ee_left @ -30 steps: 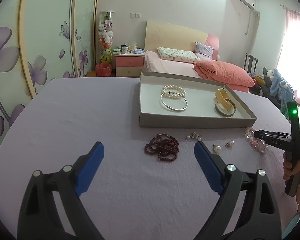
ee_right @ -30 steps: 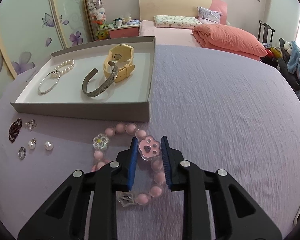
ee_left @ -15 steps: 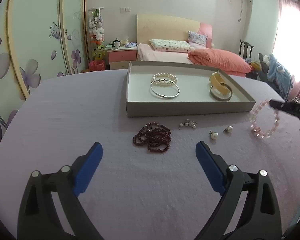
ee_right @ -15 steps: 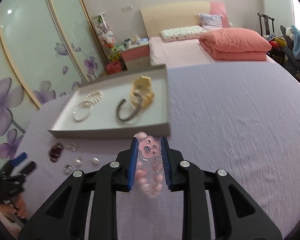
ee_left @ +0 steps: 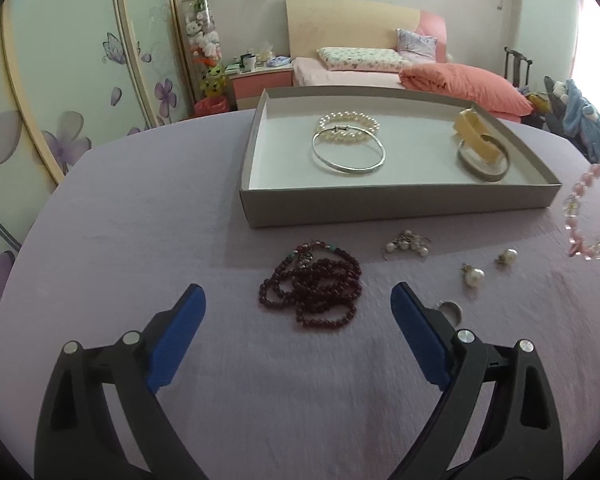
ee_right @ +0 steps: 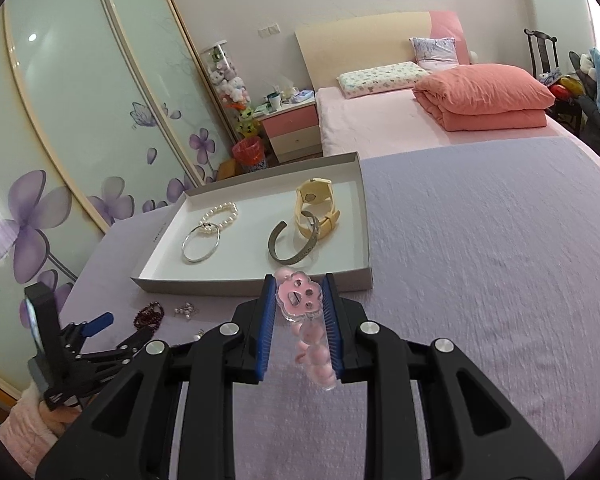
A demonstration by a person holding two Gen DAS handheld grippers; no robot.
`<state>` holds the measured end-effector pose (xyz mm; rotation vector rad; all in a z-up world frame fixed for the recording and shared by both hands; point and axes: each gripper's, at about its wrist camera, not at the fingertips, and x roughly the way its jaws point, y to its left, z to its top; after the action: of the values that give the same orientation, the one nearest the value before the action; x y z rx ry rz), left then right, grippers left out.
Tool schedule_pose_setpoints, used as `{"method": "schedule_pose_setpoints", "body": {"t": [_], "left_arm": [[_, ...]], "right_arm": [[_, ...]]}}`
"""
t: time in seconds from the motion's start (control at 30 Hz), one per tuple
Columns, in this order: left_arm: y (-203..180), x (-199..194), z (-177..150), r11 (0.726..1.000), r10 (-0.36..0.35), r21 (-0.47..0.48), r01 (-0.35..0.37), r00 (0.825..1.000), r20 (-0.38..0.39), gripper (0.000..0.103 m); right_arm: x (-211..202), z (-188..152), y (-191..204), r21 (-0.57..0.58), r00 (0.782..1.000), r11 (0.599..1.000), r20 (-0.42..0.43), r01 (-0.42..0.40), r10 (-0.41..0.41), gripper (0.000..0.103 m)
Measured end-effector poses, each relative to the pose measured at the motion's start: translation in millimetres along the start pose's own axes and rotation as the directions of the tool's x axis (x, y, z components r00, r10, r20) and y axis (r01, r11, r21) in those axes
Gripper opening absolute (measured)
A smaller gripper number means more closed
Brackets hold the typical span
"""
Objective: Organize jewelry
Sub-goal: 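Lift the pink beaded bracelet with the right tool toward the tray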
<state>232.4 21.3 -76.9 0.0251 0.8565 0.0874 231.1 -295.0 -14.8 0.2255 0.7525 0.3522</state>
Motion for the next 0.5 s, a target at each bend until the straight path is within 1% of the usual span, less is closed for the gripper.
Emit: {"method": "schedule_pose_setpoints", "body": {"t": [0.13, 0.2, 0.23, 0.4, 0.47, 0.5], "left_arm": [[-1, 11, 4, 1.0, -0.006, -0.01, 0.006, 0.999, -0.039, 0.08], [0, 17, 5, 1.0, -0.012, -0.018, 0.011, 0.997, -0.07, 0.075], [1, 18, 5, 0.999, -0.021, -0.029, 0.019, 0.997, -0.07, 0.073], [2, 22, 9, 0.999, -0.019, -0.046, 0.015, 0.997, -0.068, 0.07], [0, 22, 10, 0.999, -0.025, -0.041, 0.023, 0.998, -0.063, 0.061], [-1, 22, 11, 0.999, -0.032, -0.035, 0.03, 0.998, -0.057, 0.052]], "right_arm": [[-1, 1, -1, -0.003, 1.0, 1.0, 0.002, -0.004, 0.004, 0.024], [-1, 1, -1, -0.002, 1.0, 1.0, 0.003, -0.003, 0.003, 0.024], [-1, 1, -1, 0.0, 1.0, 1.0, 0.002, -0.004, 0.004, 0.024], [0, 0, 2, 0.001, 1.0, 1.0, -0.003, -0.012, 0.012, 0.024], [0, 0, 4, -0.002, 1.0, 1.0, -0.004, -0.014, 0.014, 0.024], [0, -1, 4, -0.003, 1.0, 1.0, -0.004, -0.015, 0.015, 0.024]]}}
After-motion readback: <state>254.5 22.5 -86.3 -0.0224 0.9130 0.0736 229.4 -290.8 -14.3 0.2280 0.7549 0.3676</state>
